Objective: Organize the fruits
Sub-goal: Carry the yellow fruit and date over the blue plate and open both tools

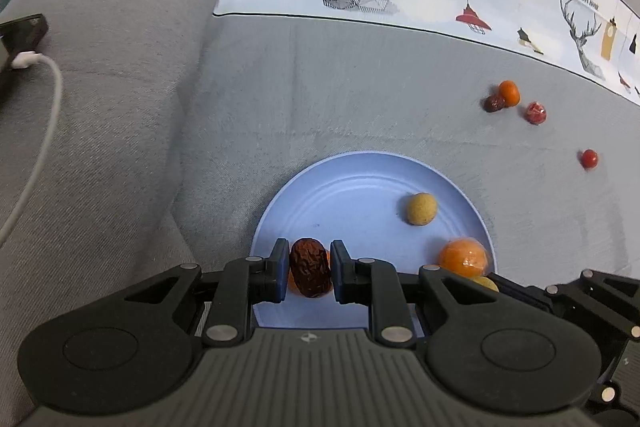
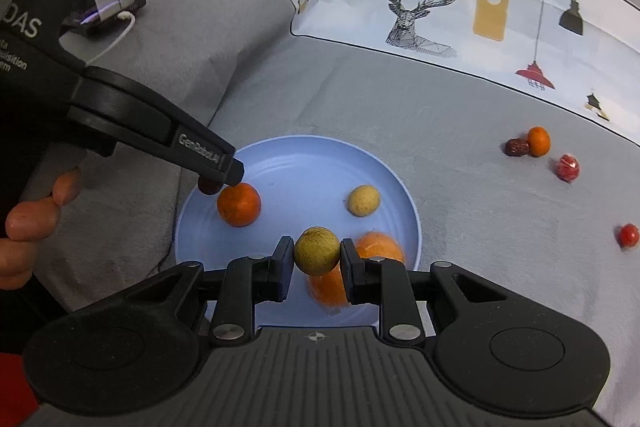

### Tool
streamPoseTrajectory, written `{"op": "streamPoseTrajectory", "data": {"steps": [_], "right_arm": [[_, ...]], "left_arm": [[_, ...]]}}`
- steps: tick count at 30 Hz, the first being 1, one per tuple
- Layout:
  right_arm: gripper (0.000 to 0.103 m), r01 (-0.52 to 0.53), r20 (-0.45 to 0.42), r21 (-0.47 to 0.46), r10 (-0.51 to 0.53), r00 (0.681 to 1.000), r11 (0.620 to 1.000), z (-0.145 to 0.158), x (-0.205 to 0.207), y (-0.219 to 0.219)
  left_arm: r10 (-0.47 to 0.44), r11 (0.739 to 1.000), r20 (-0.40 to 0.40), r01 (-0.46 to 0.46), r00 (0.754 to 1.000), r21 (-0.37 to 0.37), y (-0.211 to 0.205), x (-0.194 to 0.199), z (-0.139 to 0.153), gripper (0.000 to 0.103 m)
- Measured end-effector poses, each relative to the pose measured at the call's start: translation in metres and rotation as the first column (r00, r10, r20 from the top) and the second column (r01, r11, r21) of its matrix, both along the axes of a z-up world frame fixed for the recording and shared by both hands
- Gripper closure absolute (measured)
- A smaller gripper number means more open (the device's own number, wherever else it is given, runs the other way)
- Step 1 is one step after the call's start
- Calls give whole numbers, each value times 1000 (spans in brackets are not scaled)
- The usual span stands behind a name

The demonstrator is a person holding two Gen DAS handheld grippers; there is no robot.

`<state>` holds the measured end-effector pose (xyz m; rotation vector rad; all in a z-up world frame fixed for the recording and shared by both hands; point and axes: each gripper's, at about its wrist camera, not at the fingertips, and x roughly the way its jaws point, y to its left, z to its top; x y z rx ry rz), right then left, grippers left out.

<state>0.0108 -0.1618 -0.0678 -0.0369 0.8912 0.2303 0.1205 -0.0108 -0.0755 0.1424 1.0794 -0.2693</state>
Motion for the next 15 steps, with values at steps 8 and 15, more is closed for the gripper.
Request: {"op": "streamPoseTrajectory", "data": {"steps": [8,15], "right_arm": [[21,-22,21,5,21,1000,1000,9,3,-4],[8,-7,-11,-2,7,1000,1000,26,-39,-15]], "left_arm": [[-21,1000,71,20,997,13,3,-14,16,1],[-18,997,54,15,998,70,17,-55,35,0]]}}
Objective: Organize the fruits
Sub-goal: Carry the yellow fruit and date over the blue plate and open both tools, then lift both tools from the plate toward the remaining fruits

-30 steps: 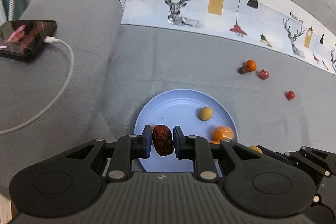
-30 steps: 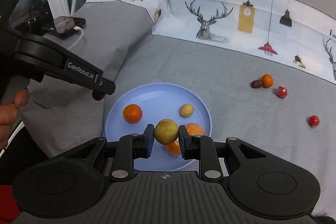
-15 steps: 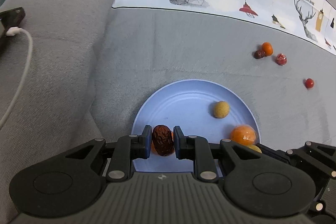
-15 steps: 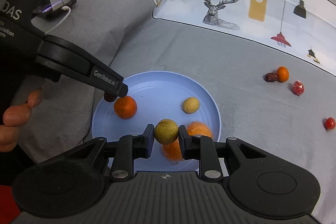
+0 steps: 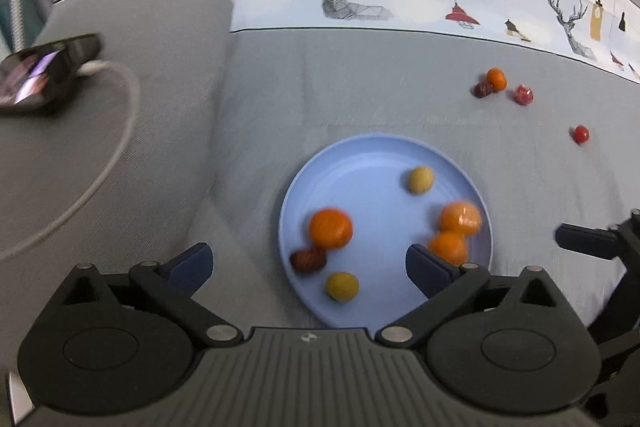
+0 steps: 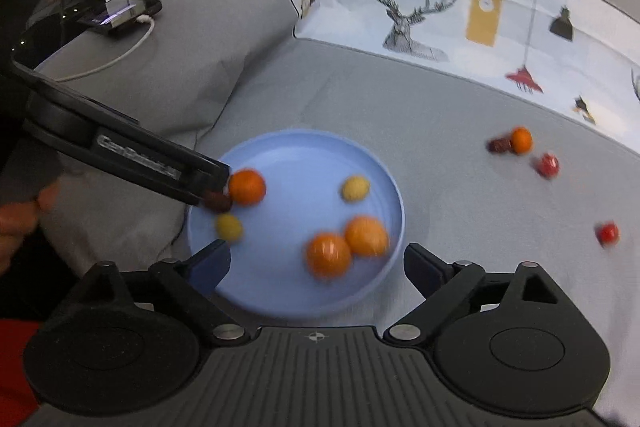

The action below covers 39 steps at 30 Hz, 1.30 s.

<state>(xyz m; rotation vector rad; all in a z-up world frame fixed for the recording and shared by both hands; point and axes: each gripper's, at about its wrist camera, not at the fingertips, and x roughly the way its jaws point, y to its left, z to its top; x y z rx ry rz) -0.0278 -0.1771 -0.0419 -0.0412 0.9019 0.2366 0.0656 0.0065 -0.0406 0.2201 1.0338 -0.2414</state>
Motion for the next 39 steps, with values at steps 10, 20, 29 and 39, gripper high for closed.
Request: {"op": "streamPoseTrajectory", "data": {"steps": [10,20,29,39], "right_arm": [[3,46,36,10,-46,998,999,29,-52,1],[1,35,173,-28,-30,985,999,60,-95,2],[1,62,226,-6,-59,972,998,71,-115,-2],[1,72,230,13,-73,971,997,71,-119,-5]], "left_arm": [[75,997,19,-75,997,-8,16,-62,20,0],[86,996,86,-86,993,-7,14,-101,41,0],[60,998,133,-61,989,4,6,-122,53,0],[45,999,137,-48,990,23,3,-127,54,0]]}}
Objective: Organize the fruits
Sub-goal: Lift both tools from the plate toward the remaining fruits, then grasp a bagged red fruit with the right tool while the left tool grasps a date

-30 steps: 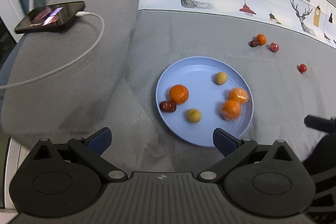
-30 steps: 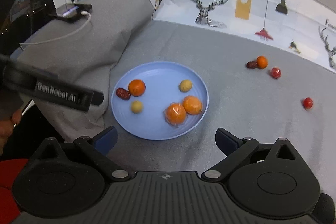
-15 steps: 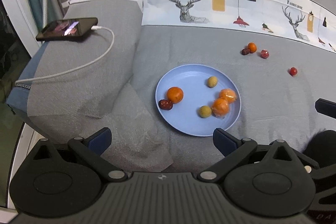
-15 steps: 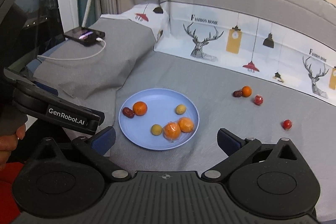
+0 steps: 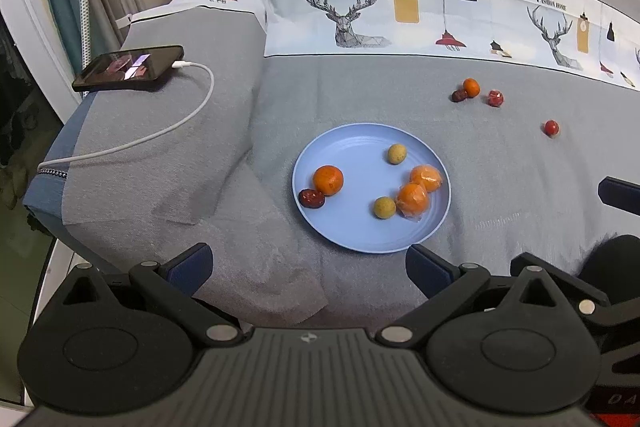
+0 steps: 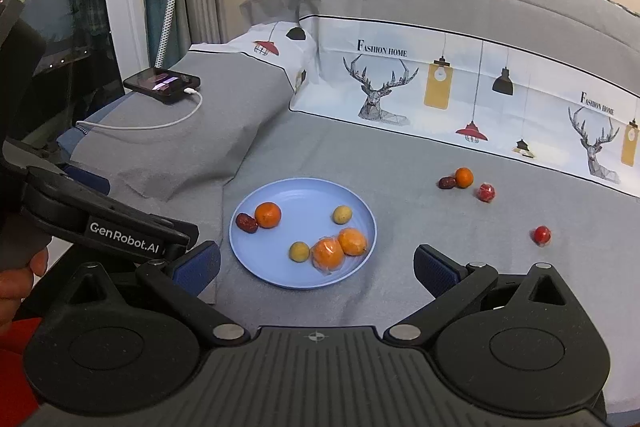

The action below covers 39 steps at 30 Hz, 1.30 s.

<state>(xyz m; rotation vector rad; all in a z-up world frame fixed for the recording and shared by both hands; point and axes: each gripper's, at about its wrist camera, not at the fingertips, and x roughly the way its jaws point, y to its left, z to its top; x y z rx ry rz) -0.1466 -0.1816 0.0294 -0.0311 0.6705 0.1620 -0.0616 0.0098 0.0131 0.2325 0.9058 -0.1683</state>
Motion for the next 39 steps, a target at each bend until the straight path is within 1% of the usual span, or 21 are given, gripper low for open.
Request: {"op": "streamPoseTrajectory", "data": {"steps": [17,21,24,27,29,32,36,39], "right_arm": [[1,17,-48,18,-16,999,1000,-10,10,-2],[1,25,-48,21,-24,999,999,-13,12,-4],[1,58,-29,13,-57,998,998,-17,16,-11],[1,134,-21,19,-134,991,991,-23,25,-29],[1,205,-19,22,-205,979,979,-29,32,-47],[1,328,-22,21,-328,945,944,-42,47,-81],[1,496,-24,20,-496,868,868,-66,70,-132],[1,576,-12,9,-576,817,817,-88,92,-168]], "left_arm": [[-7,1000,-39,8,999,18,-3,8,-12,0],[-15,999,-40,16,999,28,-7,13,-13,0],[-20,1000,-38,20,999,20,-15,24,-11,0],[-32,999,-31,32,999,2,-28,41,-9,0],[-49,999,-23,49,999,-3,-43,56,-7,0],[-90,996,-28,89,996,-24,-73,83,-9,0],[-177,984,-39,176,983,-29,-124,126,-24,0],[-272,962,-65,271,960,-26,-168,164,-48,0]]}}
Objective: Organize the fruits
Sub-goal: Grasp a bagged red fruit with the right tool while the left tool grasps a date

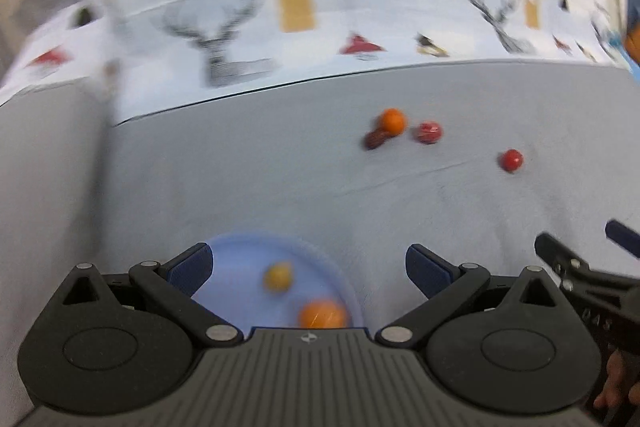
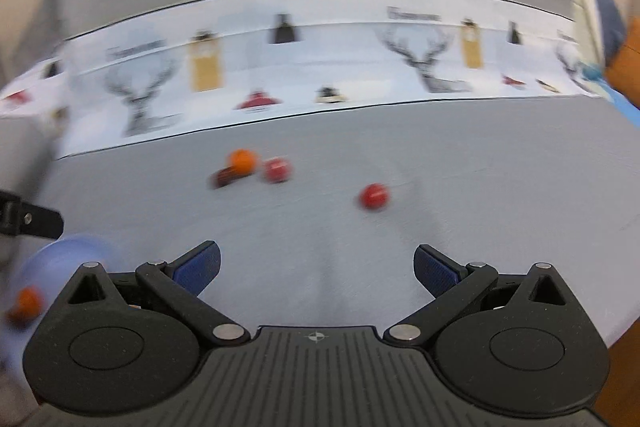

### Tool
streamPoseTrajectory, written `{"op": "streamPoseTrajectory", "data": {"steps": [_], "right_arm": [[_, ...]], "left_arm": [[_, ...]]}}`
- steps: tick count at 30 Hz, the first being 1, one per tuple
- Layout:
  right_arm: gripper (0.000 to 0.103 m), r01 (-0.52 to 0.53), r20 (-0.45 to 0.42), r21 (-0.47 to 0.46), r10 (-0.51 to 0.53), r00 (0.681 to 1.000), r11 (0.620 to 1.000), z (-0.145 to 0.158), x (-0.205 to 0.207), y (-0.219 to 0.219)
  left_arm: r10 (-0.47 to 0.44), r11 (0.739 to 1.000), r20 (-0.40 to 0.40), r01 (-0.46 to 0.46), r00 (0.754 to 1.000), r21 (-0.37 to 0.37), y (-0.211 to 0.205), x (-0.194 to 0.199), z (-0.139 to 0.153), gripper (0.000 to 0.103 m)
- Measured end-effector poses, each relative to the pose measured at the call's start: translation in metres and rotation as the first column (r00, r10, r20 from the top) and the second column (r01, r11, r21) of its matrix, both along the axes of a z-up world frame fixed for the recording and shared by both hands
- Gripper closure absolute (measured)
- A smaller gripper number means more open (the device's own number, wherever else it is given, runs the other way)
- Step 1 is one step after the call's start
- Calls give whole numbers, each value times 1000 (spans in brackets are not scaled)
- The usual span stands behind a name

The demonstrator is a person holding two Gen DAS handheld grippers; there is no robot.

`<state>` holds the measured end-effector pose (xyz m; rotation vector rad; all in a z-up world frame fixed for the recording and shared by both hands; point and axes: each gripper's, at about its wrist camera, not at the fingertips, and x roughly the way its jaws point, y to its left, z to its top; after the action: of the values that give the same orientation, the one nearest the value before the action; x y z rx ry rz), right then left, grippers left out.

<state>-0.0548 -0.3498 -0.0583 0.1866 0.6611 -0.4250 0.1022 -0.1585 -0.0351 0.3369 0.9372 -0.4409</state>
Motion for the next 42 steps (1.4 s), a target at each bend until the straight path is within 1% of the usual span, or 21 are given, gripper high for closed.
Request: {"op": "streamPoseTrajectory", "data": {"steps": [4,6,8,11,16,17,18,19,21,22,23,24,25,28,30,32,37,42], "right_arm": [[1,74,-3,-7,-74,997,997,-33,37,-41],[1,100,-12,-8,-100,995,995,-50,56,-59],[1,124,-21,-6,-124,992,992,-65,75,-75],[1,145,-40,-14,-146,989,989,-85,102,-93],[1,138,-76,-38,-140,987,990,-113,125,-105],[1,135,-44,-54,-138,989,989,-116,124,-104],[1,133,-40,-65,-136,990,989,-118,124,-102],[1,134,-37,-68,-137,990,989,-118,123,-102],[2,134,-37,-54,-136,990,990,-117,123,-104],[22,131,-38,-43,-132,990,990,-116,122,-104],[43,118,-23,-28,-118,993,993,-112,121,-104],[72,96,-5,-25,-97,995,995,-108,120,-101],[72,80,-11,-19,-80,997,997,-105,120,-99],[72,101,-35,7,-101,994,995,-101,118,-100],[72,115,-49,54,-112,992,992,-92,113,-102],[72,102,-47,98,-98,994,990,-79,105,-98],[72,-6,-38,151,11,999,988,-39,74,-70],[72,-126,-15,225,132,991,966,1,35,-27]], "left_arm": [[-80,995,4,79,997,52,-58,49,-43,0],[-94,993,-4,94,996,77,-81,71,-64,0],[-97,992,-19,98,995,84,-98,91,-80,0],[-105,991,-33,107,994,78,-117,117,-100,0],[-94,986,-40,98,995,132,-137,151,-131,0],[-96,990,-39,99,995,100,-136,154,-132,0],[-85,993,-39,88,996,79,-134,157,-132,0],[-79,994,-53,82,996,77,-134,160,-133,0],[-82,995,-57,85,995,59,-133,161,-132,3],[-106,994,-64,108,992,35,-132,159,-130,18],[-136,991,-81,136,987,0,-131,156,-127,49],[-157,988,-92,157,983,-15,-133,152,-122,70],[-161,987,-93,162,983,5,-135,149,-119,79],[-156,987,-77,157,985,18,-135,138,-106,79],[-143,990,-94,144,985,-5,-128,129,-92,79],[-137,991,-102,136,985,-15,-118,116,-76,79],[-122,992,-94,123,988,9,-87,69,-34,79],[-63,997,-87,67,994,44,-40,16,1,79]]}}
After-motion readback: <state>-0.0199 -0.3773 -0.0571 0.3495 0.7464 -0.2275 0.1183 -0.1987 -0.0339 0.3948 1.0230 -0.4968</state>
